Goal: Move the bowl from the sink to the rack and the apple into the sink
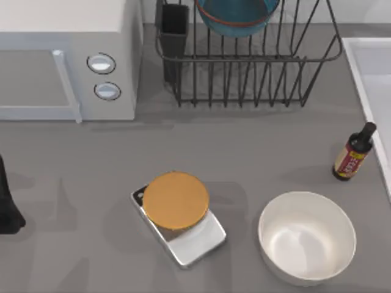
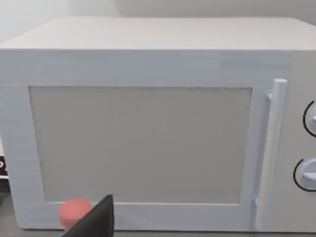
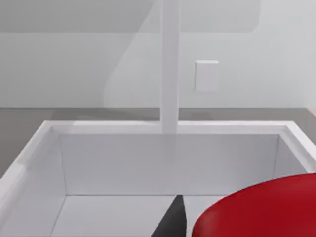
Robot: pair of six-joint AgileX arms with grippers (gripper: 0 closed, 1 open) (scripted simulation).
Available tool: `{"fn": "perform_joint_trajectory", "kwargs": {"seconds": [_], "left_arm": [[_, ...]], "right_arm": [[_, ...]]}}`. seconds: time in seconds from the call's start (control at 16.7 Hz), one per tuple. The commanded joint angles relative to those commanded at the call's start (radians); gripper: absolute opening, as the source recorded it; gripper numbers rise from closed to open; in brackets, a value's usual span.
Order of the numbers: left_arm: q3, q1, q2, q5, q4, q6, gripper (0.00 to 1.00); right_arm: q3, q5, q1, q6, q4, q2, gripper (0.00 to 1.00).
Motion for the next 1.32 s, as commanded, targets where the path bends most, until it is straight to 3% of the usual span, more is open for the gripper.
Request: {"fn": "perform_joint_trajectory", "kwargs": {"seconds": [0.24, 0.3, 0.96, 1.32], "left_arm": [[0.000, 0.000, 0.000, 0.000, 0.000, 0.000, 1.00], [0.000, 0.000, 0.000, 0.000, 0.000, 0.000, 1.00], [0.000, 0.000, 0.000, 0.000, 0.000, 0.000, 1.00], [0.000, 0.000, 0.000, 0.000, 0.000, 0.000, 1.00]], "right_arm": [[0.000, 0.000, 0.000, 0.000, 0.000, 0.000, 0.98], [0.000, 0.000, 0.000, 0.000, 0.000, 0.000, 1.00], [-0.006, 0.010, 0.011, 0.000, -0.023, -0.022, 1.00], [-0.089, 0.094, 0.101, -0.002, -0.287, -0.324, 1.00]]}}
